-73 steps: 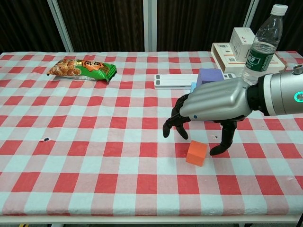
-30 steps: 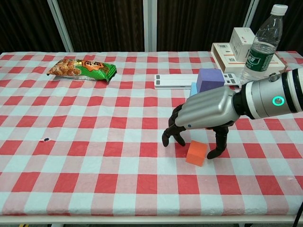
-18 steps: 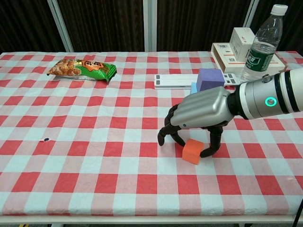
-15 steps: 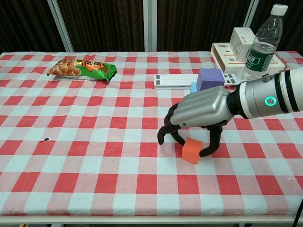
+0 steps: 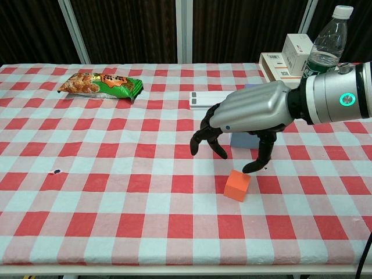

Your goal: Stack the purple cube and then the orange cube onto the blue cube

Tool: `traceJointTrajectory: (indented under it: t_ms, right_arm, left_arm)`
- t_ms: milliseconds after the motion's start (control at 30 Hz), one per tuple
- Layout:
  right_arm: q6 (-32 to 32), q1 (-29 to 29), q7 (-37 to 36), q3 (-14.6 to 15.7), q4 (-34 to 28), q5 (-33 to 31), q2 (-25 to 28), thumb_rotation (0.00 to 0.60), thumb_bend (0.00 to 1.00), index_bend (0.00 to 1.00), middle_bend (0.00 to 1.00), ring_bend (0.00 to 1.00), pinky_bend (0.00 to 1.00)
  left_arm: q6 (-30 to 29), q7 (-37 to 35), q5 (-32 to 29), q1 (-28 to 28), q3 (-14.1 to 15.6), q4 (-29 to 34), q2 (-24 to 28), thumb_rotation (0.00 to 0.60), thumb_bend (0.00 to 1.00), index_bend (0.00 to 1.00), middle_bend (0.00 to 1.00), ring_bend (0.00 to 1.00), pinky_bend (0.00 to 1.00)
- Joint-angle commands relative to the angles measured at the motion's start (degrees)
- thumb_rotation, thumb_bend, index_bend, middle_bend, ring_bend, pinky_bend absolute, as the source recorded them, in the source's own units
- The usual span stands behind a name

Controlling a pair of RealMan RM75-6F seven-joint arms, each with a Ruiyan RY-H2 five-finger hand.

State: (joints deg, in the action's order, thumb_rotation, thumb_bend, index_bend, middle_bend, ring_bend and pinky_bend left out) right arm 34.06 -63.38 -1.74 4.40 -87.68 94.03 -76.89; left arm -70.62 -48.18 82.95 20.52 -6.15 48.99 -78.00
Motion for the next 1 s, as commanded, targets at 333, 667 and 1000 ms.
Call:
traceJointTrajectory:
  t_ms: [333,667,1000]
  right_arm:
    - [-2.2,-0.9,-0.6,1.3,0.7,1.0,-1.6,0.6,0.17,0.18,0.37,0.13,0.11]
    - [-4.4,-2.2,-1.3,2.0,0.0,1.3,-0.2,0.6,0.16,0.18,0.33,0.1,0.11]
    - [-6.3,-3.0,-1.1,2.1,1.6,0.8,-2.1,0.6,0.16,0.18,0.28,0.08,0.11]
  left_arm:
    - [0.4,-0.1,-0.5,-0.2,-0.1,-0.2,0.0,0.6,0.08,0.24,0.22,0.16,0.29]
    - [0.7,-0.9,-0.4,-0.1,-0.1,-1.3,-0.5,0.6,0.08,0.24,0.22,0.16,0.29]
    - [1.3,-1.4,-0.6,0.1,-0.1,-2.9,-1.4,0.6,0.08,0.24,0.22,0.16,0.29]
